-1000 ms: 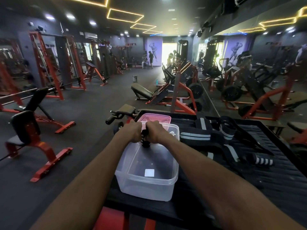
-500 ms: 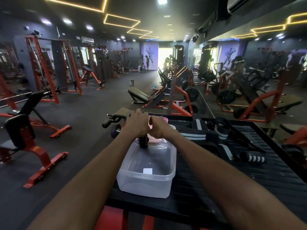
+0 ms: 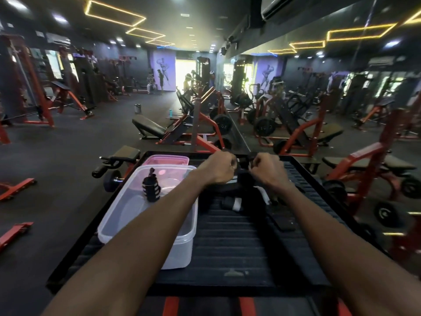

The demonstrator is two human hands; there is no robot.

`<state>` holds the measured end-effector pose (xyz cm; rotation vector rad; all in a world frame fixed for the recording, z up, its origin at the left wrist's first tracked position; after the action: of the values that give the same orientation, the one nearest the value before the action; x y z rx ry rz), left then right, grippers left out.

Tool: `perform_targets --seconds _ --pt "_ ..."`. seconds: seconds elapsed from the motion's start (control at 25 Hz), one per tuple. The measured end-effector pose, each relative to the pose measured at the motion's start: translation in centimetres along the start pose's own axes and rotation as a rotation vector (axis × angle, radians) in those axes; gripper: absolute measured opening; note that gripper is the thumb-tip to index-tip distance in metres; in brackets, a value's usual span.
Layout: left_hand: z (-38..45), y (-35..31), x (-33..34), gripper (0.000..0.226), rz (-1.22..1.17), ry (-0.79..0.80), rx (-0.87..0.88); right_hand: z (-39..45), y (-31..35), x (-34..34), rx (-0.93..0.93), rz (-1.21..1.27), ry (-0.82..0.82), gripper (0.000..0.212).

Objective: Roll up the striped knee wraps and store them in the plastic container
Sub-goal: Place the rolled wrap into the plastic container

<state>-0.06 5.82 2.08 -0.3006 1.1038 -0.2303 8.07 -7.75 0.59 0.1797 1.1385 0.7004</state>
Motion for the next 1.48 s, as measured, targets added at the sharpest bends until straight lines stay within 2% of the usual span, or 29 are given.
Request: perform_targets --seconds 0.12,0.24,0.28,0.4,0.6,0.72,0.88,1.0,1.08,1.16,1.2,1.28,1.36,1.44,1.48 --pt "0.3 -0.9 2.9 0.017 -0.004 0.103 0.014 0.0 -5.0 0.8 0.035 -0.144 0.182 0.029" --pt "0.3 -1.0 4.4 0.019 -0.009 0.156 0.02 0.8 -11.1 3.8 0.035 -0.363 0.419 0.05" --pt "0.4 -1.0 4.7 0.019 -0.013 0.166 0.022 0.2 -11.9 3.9 0.011 -0.431 0.462 0.051" --pt "0.3 -0.9 4.6 0.019 -0.018 0.167 0.014 -1.8 -11.3 2.6 -0.049 -0.524 0.444 0.04" --pt "0.0 -0.6 3.9 0.017 -0.016 0.166 0.025 -1.4 -12.1 1.3 -0.097 -0.673 0.344 0.046" --pt "0.0 -1.0 3.0 0.019 -0.033 0.138 0.04 -0.7 -10.9 0.4 -0.05 -0.487 0.332 0.045" --pt "0.0 -1.0 1.8 0.019 -0.102 0.09 0.022 0.2 -6.7 -0.7 0.039 -0.023 0.199 0.045" --pt "0.0 -0.8 0.5 0.018 -0.194 0.022 -0.029 0.6 -2.1 -0.6 0.031 0.249 0.138 0.044" --pt "-0.1 -0.3 -0.3 0.024 -0.265 0.031 -0.083 0.6 1.7 -0.5 -0.042 0.397 0.147 0.029" --pt "-0.4 0.6 -1.4 0.027 -0.341 0.031 -0.119 0.5 4.9 -0.1 -0.094 0.486 0.191 0.02" --pt "-0.5 1.3 -2.1 0.025 -0.346 0.002 -0.137 0.5 6.1 0.2 -0.1 0.522 0.203 0.023" --pt "-1.1 2.9 -3.9 0.015 -0.274 -0.079 -0.157 0.4 7.9 0.8 -0.088 0.566 0.227 0.031" --pt "-2.0 4.4 -5.6 0.005 -0.212 -0.144 -0.167 0.1 9.4 1.8 -0.06 0.585 0.256 0.023" --pt "-2.6 6.1 -6.5 0.005 -0.186 -0.143 -0.189 -0.5 11.1 2.9 -0.059 0.615 0.332 0.016" --pt "-3.1 7.1 -7.0 0.005 -0.159 -0.136 -0.206 -0.9 12.2 3.3 -0.087 0.61 0.367 0.02"
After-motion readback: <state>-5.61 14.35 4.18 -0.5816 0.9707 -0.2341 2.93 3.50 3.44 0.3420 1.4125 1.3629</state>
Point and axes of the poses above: each hand's wrist, its own z-axis towards the middle knuckle, its own x-axis out of the palm, y = z × x, the point moved 7 cm from there along z, towards the middle knuckle, and after that the axes turned 12 degrees about -y, right-handed, at the moved point
